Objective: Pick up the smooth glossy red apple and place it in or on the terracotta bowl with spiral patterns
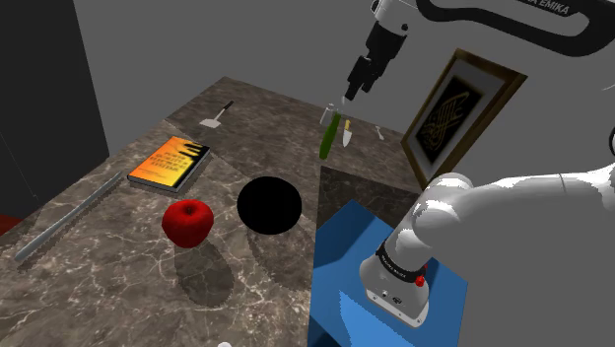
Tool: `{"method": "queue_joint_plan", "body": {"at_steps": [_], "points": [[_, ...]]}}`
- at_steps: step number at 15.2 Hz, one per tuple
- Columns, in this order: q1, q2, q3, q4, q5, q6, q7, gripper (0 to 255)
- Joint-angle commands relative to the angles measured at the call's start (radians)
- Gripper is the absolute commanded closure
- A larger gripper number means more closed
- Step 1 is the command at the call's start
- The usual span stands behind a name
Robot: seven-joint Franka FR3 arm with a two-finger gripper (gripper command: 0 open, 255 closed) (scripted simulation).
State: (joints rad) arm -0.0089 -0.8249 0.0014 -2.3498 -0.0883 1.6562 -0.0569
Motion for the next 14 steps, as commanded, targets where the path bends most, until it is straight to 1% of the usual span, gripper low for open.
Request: {"method": "queue_joint_plan", "body": {"at_steps": [1, 8, 14], "points": [[0.000, 0.000, 0.000, 0.000, 0.000, 0.000, 0.000, 0], [0.052, 0.029, 0.128, -0.085, 0.101, 0.112, 0.154, 0], [0.094, 0.105, 0.244, -0.112, 0.179, 0.223, 0.284, 0]]}}
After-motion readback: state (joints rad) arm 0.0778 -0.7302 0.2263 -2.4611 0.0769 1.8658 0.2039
